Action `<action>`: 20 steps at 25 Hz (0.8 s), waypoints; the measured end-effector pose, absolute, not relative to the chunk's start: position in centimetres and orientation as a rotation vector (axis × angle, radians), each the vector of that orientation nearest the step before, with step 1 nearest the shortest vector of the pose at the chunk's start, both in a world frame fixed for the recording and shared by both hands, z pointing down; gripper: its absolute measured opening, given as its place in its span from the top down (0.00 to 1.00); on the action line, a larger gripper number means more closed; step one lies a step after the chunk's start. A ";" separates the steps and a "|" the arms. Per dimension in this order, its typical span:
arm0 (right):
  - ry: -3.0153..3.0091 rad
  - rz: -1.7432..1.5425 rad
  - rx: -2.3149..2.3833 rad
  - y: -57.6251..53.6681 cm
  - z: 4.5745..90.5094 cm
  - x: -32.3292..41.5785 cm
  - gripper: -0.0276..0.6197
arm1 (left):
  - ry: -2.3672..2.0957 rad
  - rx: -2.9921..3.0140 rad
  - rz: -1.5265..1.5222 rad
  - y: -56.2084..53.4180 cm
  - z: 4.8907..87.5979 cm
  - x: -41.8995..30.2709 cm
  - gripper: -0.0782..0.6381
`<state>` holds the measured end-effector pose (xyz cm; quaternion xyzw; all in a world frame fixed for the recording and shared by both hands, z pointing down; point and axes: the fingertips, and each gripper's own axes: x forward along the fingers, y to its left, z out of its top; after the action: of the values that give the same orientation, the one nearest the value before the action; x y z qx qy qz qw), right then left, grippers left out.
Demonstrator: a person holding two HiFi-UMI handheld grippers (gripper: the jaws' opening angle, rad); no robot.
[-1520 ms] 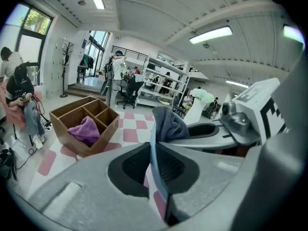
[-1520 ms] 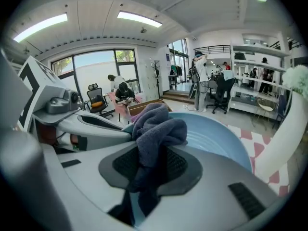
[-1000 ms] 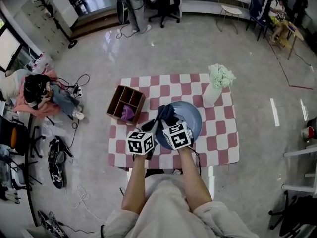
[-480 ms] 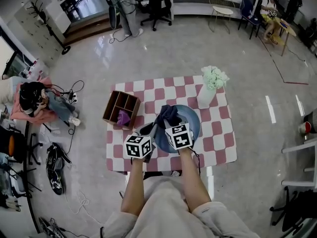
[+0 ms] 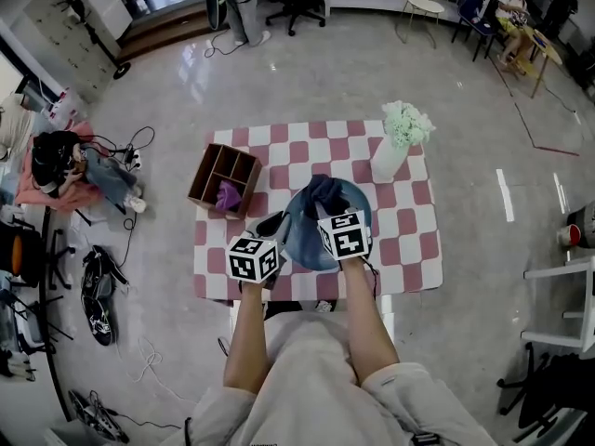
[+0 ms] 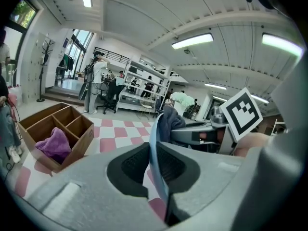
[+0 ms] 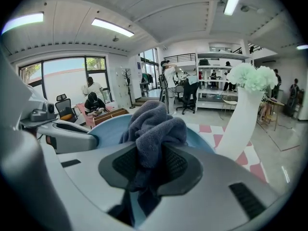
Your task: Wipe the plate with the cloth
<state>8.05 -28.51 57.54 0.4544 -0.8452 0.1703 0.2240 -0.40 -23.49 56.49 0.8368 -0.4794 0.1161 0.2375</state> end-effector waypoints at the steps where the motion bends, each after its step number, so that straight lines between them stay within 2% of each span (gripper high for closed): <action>1: -2.328 0.472 1.263 -28.7 57.6 8.4 0.78 | -1.311 2.295 0.315 -23.5 56.4 -0.4 0.84; 20: -2.194 0.546 1.321 -29.2 61.2 14.6 0.78 | -1.344 2.260 0.228 -24.9 55.9 -1.2 0.82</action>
<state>14.63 -29.23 61.18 0.4874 -0.8094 0.2015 0.2583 -1.17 -24.94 55.93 0.8294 -0.4932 0.0837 0.2486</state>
